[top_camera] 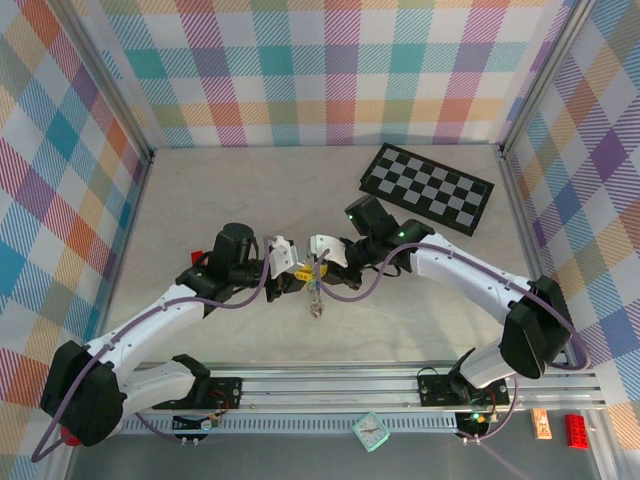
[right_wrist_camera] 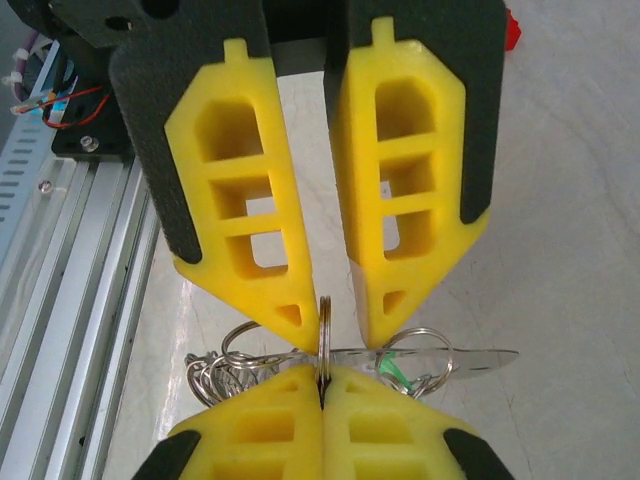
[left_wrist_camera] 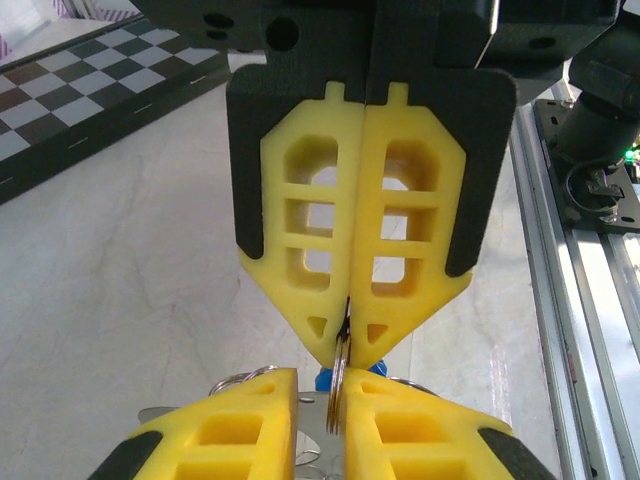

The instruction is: Put the keys on the keyring

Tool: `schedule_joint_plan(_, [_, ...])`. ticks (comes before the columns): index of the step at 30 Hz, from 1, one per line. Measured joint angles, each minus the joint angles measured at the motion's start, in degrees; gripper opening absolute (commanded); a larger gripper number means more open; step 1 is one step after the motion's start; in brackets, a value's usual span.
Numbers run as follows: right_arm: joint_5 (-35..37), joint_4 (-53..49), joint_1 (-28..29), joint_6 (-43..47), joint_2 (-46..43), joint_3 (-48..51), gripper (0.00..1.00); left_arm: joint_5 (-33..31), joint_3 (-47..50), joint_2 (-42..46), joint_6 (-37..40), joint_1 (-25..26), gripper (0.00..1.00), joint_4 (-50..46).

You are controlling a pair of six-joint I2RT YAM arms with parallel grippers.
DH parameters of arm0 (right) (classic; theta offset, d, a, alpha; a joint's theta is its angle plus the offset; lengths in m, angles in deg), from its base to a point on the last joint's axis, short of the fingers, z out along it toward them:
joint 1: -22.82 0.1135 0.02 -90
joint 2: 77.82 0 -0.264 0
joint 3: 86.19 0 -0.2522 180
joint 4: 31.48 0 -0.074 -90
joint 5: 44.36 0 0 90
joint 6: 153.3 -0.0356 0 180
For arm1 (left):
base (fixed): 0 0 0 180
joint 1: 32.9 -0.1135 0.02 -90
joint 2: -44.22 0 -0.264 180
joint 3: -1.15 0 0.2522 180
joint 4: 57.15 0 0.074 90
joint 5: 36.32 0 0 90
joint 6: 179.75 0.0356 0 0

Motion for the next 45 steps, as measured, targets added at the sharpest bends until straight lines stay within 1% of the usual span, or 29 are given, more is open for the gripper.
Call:
schedule_joint_plan(3, [1.20, -1.70, 0.61, 1.05, 0.59, -1.49, 0.00, 0.09, -0.09, -0.42, 0.22, 0.00, 0.14, -0.37])
schedule_joint_plan(6, [2.14, -3.13, 0.72, 1.53, 0.85, -2.40, 0.00, 0.20, -0.37, -0.44, 0.28, 0.00, 0.05, -1.25])
schedule_joint_plan(8, [2.49, -3.17, 0.72, 1.42, 0.83, -2.49, 0.10, 0.26, -0.46, -0.42, 0.55, 0.00, 0.00, -1.55])
schedule_joint_plan(10, [1.99, -2.43, 0.46, 0.61, 0.70, -2.10, 0.18, 0.33, -0.46, -0.42, 1.01, 0.00, 0.00, -1.55])
schedule_joint_plan(13, [-1.03, 1.07, -1.18, -1.77, -0.98, 0.61, 0.24, 0.24, -0.46, -0.42, 1.07, 0.00, 0.00, -1.42])
schedule_joint_plan(17, [-4.50, 5.29, -3.45, -4.87, -3.54, 4.83, 0.27, 0.37, 0.17, -0.35, 0.59, 0.00, 0.00, 0.22])
schedule_joint_plan(21, [-5.49, 8.20, -4.26, -6.80, -3.72, 7.50, 0.27, 0.85, 1.64, 0.07, -0.09, 0.00, 0.00, 2.34])
schedule_joint_plan(24, [-5.79, 9.18, -4.26, -7.54, -3.67, 8.31, 0.25, 1.09, 2.21, 0.42, -0.26, 0.00, 0.00, 3.50])
schedule_joint_plan(29, [-6.64, 10.36, -4.26, -8.57, -3.63, 8.33, 0.13, 1.09, 2.32, 0.52, -0.28, 0.00, 0.00, 3.67])
schedule_joint_plan(32, [-6.88, 10.47, -4.26, -8.83, -3.45, 8.33, 0.08, 1.09, 2.58, 0.55, -0.44, 0.00, 0.00, 4.31])
schedule_joint_plan(41, [-6.80, 10.40, -4.26, -8.70, -2.19, 8.35, 0.04, 1.07, 3.02, 1.27, -0.92, 0.00, 0.00, 4.90])
schedule_joint_plan(43, [-6.82, 10.47, -4.26, -8.74, -1.92, 8.37, 0.04, 1.07, 3.17, 1.27, -1.16, 0.00, 0.00, 4.96])
schedule_joint_plan(45, [-6.88, 10.71, -4.22, -8.98, -1.79, 8.55, 0.08, 1.09, 3.45, 1.27, -1.42, 0.00, 0.00, 5.33])
